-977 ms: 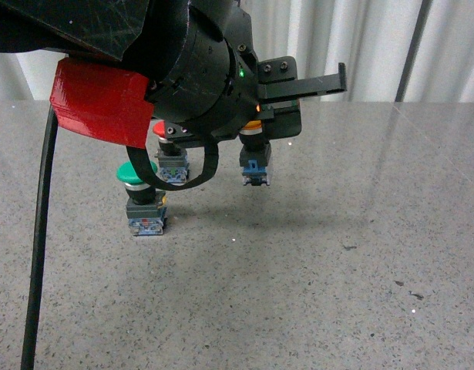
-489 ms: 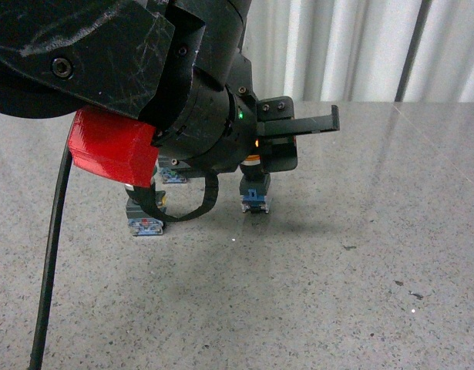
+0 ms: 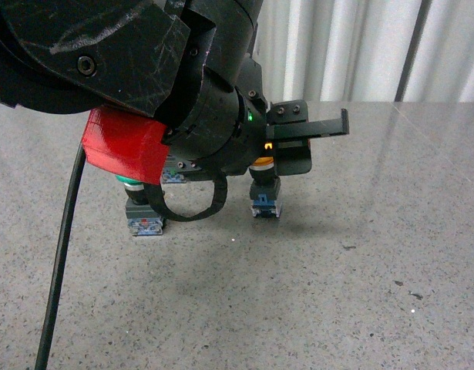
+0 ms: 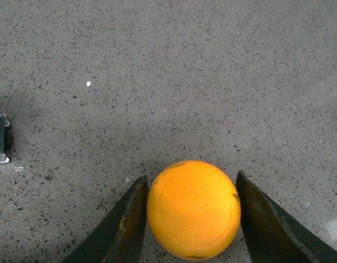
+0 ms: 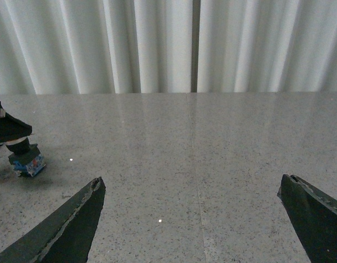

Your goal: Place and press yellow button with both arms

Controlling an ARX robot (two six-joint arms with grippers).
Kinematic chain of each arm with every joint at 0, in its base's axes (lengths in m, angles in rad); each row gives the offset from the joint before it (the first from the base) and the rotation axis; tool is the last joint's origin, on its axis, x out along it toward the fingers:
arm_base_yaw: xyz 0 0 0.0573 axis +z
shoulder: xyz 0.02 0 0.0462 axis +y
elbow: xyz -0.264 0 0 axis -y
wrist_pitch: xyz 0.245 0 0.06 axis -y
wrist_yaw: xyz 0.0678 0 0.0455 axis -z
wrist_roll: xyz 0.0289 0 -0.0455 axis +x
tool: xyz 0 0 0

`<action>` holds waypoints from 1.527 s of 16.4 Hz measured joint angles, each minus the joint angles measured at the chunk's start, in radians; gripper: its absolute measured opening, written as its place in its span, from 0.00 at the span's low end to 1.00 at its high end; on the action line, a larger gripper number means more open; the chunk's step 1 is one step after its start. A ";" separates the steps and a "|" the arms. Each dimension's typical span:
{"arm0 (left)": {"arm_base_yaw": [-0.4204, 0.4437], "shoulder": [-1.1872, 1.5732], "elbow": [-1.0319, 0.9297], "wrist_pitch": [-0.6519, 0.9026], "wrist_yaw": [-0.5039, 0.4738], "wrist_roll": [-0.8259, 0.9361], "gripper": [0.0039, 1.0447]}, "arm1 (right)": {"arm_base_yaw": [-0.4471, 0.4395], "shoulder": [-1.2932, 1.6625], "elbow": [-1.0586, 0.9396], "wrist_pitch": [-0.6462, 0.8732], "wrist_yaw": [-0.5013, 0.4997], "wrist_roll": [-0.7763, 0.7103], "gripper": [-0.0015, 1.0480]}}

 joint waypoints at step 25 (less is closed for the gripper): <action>0.277 -0.449 -0.868 1.035 -0.136 0.350 0.01 | 0.000 0.000 0.000 0.000 0.000 0.000 0.94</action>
